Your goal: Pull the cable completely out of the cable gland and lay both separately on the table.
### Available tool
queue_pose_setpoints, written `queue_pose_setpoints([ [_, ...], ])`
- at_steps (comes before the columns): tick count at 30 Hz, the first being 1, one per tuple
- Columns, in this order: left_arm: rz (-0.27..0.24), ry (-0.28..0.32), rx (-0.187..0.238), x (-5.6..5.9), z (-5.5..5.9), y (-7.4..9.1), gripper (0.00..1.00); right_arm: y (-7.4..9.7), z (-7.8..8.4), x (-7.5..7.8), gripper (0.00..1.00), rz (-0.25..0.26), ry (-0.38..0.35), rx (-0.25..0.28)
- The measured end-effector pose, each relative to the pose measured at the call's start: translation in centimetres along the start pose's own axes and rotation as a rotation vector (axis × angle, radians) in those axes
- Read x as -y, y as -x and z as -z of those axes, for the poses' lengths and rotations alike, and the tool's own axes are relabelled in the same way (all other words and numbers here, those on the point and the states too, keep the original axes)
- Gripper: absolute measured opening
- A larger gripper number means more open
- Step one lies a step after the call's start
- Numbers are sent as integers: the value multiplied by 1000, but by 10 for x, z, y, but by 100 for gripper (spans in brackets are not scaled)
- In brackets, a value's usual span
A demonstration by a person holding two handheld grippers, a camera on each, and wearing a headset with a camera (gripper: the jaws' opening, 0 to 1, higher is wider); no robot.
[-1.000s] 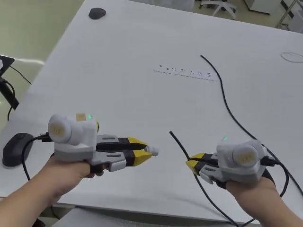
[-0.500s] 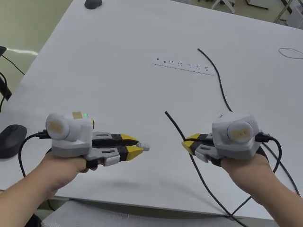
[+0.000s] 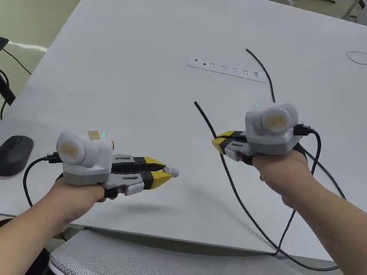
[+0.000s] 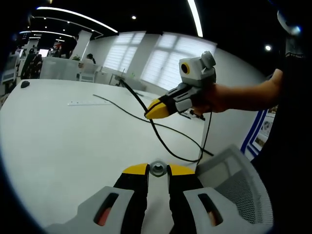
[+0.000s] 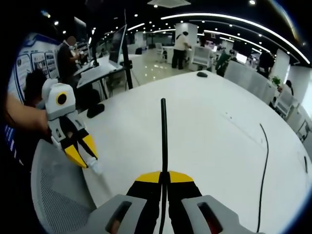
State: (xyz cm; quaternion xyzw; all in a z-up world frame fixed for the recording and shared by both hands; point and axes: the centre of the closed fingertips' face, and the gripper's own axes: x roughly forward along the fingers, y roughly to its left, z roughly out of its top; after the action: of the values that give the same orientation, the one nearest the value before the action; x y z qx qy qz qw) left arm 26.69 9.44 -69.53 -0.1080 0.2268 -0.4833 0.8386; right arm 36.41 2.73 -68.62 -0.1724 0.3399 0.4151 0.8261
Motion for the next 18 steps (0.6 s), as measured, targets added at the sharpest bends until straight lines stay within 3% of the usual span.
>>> queue_pose_setpoints([
  [5,-5,1,-9,-7,9,0,15,-18,-9,0,0,3,40,-6],
  [8,-5,5,-15,-9,12,0,15,-29,-17,-4,0,-11,105,-16],
  [18,-20,24,-18,-23,26,-1,15,-67,-32,-24,0,-86,133,-21],
])
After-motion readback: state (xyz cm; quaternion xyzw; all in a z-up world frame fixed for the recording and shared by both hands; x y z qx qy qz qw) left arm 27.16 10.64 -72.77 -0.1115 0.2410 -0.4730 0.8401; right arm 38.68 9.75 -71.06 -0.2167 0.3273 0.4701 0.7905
